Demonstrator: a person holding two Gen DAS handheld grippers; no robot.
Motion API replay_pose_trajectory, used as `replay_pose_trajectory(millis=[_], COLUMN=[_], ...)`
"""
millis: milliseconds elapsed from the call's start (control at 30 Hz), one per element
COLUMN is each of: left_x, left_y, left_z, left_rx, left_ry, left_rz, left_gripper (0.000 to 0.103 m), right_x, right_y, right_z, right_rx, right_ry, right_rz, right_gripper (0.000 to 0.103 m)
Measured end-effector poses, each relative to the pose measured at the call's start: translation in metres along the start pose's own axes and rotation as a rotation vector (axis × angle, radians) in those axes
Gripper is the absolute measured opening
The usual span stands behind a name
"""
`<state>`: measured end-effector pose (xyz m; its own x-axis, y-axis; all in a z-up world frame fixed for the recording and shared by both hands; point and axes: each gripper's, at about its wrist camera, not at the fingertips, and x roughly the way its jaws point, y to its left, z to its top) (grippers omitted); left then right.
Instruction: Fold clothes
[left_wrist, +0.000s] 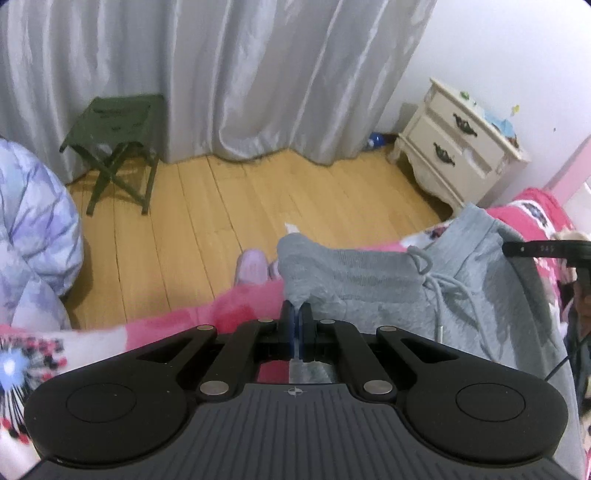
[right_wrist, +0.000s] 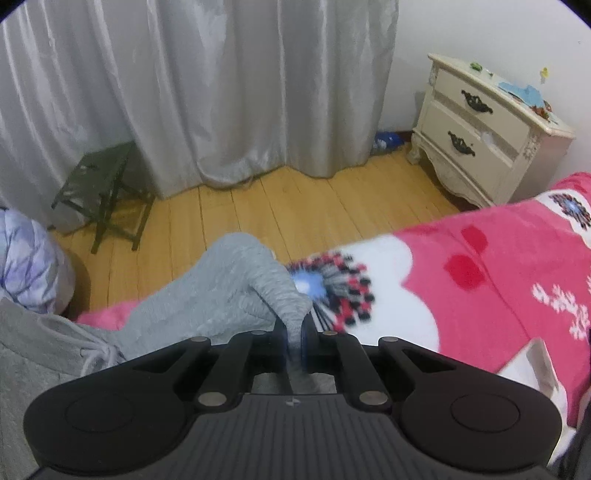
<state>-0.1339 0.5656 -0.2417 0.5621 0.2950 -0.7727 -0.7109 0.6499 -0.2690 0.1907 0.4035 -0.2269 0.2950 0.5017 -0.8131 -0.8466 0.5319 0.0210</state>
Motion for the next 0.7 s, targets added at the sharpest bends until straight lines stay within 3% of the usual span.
replay_pose_trajectory(millis=[200,333,433,500,567,700], left_x=[0.013,0.04,0.056,0.054,0.048,0.027], left_y=[0.018,0.024,0.032,0.034,0.035,0.033], left_z=[0.007,-0.009,-0.017,-0.014,-0.009,0.0], left_rx=[-0.013,0.033,0.014,0.005,0.009,0.042], left_ry=[-0.007,0.076,0.142,0.147,0.146,0.107], left_rz=[0.046,0.099,0.113,0.12,0.135,0.179], left_gripper=[0.0,0.001,0.014,0.026,0.039,0.045], right_x=[0.023,0.063,0.072,0.055,0.018,-0.08], right_y=[0.017,0.03,0.027,0.014,-0.008,-0.066], right_z=[0.024,0.008,-0.006,-0.01,-0.02,-0.074], right_rx=[-0.011,-0.056,-0.06,0.002,0.082,0.257], right_ry=[-0.038,0.045,0.077,0.046,-0.023,-0.125], right_rz=[0.024,-0.02,-0.072,-0.081,-0.087,-0.157], right_gripper=[0.008,0.01,0.029,0.047,0.054,0.056])
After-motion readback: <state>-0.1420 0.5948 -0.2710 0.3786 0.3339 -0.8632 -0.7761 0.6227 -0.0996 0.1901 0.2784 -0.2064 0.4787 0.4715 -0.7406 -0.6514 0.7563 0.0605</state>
